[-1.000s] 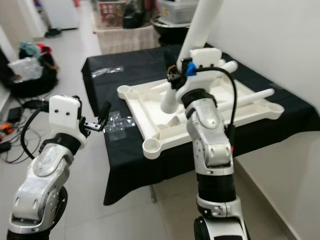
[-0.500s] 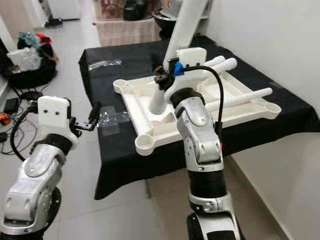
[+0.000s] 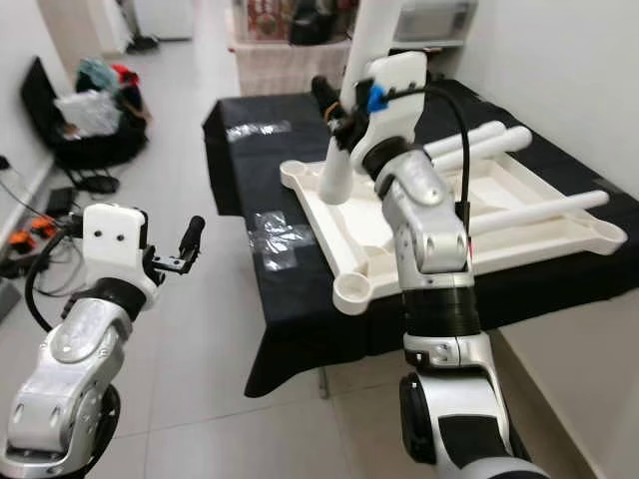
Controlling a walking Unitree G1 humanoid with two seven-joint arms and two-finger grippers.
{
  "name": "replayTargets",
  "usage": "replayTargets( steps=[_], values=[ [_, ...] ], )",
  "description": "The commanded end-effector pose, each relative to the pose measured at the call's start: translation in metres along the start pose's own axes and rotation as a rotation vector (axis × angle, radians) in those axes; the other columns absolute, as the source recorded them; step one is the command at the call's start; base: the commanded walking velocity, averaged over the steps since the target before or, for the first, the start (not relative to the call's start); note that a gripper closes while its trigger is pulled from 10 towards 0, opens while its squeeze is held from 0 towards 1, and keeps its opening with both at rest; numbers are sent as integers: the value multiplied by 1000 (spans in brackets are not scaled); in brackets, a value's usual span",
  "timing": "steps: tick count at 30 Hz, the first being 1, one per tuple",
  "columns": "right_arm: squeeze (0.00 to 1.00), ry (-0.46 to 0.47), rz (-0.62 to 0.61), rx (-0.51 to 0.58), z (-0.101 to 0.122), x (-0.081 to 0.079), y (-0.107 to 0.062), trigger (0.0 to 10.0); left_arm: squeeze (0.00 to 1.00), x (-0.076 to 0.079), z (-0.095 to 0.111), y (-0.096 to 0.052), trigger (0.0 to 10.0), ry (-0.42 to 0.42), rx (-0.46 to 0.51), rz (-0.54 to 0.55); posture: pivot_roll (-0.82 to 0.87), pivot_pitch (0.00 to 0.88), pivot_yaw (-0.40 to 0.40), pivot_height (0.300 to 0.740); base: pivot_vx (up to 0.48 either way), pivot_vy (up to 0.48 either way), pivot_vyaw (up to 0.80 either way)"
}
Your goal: Building children table
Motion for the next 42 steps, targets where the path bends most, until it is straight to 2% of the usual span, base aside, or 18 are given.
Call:
replayTargets(
  steps=[1, 5, 8, 9, 10, 13, 15, 18, 22, 27, 31, 35, 42],
  values=[
    [0, 20, 30, 6, 0, 2, 2, 10000, 0, 6, -2, -3, 10000, -4, -18, -38, 16, 61, -38, 740, 0, 0, 0],
    [0, 63, 197, -15, -10, 1, -3, 10000, 0, 25, -19, -16, 10000, -29, -87, -173, 20, 69, -33, 740, 0, 0, 0],
    [0, 72, 225, -19, -12, 3, -3, 10000, 0, 29, -21, -19, 10000, -26, -95, -202, 20, 69, -33, 740, 0, 0, 0],
    [0, 101, 290, -6, -11, 1, -6, 10000, 0, 34, -25, -24, 10000, -46, -116, -239, 25, 74, -30, 740, 0, 0, 0],
    [0, 173, 403, 32, -7, 0, -12, 10000, 0, 42, -33, -32, 10000, -72, -152, -293, 30, 80, -27, 740, 0, 0, 0],
    [0, 177, 495, 55, -5, -3, -16, 10000, 0, 48, -37, -38, 10000, -72, -172, -326, 37, 86, -23, 740, 0, 0, 0],
    [0, 177, 495, 55, -5, -3, -16, 10000, 0, 48, -37, -38, 10000, -72, -172, -326, 37, 86, -23, 740, 0, 0, 0],
    [0, 164, 647, 58, -10, -9, -27, 10000, 0, 55, -41, -49, 10000, -85, -202, -366, 63, 106, -21, 740, 0, 0, 0],
    [0, 129, 706, 24, -23, -4, -36, 10000, 0, 59, -42, -60, 10000, -102, -226, -395, 80, 137, -17, 740, 0, 0, 0],
    [0, 120, 714, -6, -29, 3, -39, 10000, 0, 62, -43, -67, 10000, -111, -247, -423, 86, 149, -13, 740, 0, 0, 0],
    [0, 105, 708, -25, -32, 13, -39, 10000, 0, 74, -53, -87, 10000, -97, -321, -557, 89, 163, -4, 740, 0, 0, 0],
    [0, 120, 737, 1, -30, 7, -40, 10000, 0, 78, -55, -91, 10000, -50, -329, -599, 92, 172, 0, 740, 0, 0, 0],
    [0, 130, 799, 37, -28, -2, -42, 10000, 0, 80, -55, -91, 10000, -46, -331, -602, 94, 175, 3, 740, 0, 0, 0]
  ],
)
Point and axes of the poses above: a point about 5 cm out from each wrist's last joint towards the gripper, its own y axis pointing out of the wrist towards the gripper, its own z axis along the axis of the wrist's last joint, x = y × z, the point moved 6 cm from there along y, pointing out of the wrist towards the gripper, and after that the axes turned 14 degrees about -y, right-handed, at the moved point
